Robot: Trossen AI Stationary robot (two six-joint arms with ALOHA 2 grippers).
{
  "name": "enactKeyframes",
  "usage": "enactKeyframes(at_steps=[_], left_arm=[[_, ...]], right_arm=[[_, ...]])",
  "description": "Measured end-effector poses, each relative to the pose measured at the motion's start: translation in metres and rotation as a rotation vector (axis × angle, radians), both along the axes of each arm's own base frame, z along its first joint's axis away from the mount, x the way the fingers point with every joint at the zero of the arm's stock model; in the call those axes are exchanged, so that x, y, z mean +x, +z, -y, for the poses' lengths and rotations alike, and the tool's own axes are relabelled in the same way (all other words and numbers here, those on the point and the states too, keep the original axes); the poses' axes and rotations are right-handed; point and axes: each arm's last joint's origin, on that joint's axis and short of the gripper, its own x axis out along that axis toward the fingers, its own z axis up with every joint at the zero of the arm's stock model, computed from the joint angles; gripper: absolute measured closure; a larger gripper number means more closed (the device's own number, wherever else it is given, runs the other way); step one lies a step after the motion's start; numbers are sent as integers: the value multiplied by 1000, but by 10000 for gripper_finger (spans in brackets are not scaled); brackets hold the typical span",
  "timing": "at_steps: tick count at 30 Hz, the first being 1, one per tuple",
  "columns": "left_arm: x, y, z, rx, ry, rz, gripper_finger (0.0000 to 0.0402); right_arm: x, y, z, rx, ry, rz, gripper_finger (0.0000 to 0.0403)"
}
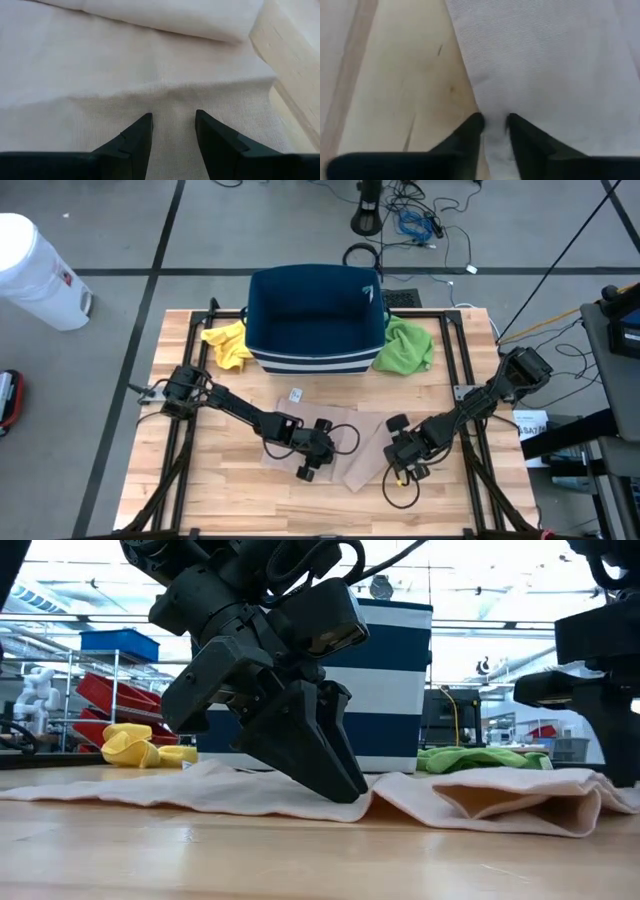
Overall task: Fold towel
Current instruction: Fold the brown towel
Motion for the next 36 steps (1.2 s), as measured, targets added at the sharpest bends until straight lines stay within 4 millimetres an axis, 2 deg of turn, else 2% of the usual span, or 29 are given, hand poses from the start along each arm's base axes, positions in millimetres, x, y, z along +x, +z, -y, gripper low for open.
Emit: enactKeyframes(at_steps=[2, 4, 9, 21, 25, 32, 36], left_arm=[[0, 0, 0, 0, 0, 0, 243], [0, 0, 0, 0, 0, 0, 243], [0, 0, 0, 1, 0, 0, 243], [0, 0, 0, 0, 0, 0, 243], [0, 0, 0, 1, 0, 0, 243], [0, 0, 0, 0, 0, 0, 243], [0, 0, 0, 0, 0, 1, 243]], right_arm=[[1, 0, 0, 0, 14, 6, 379], [2, 1, 0, -15, 20, 16, 394], [7, 13, -1, -73, 10, 15, 400], [39, 74, -6, -166, 139, 113, 402], [54, 83, 6, -193, 166, 172, 403], [74, 84, 45, -248, 88, 211, 403], [85, 79, 59, -184, 102, 232, 391]])
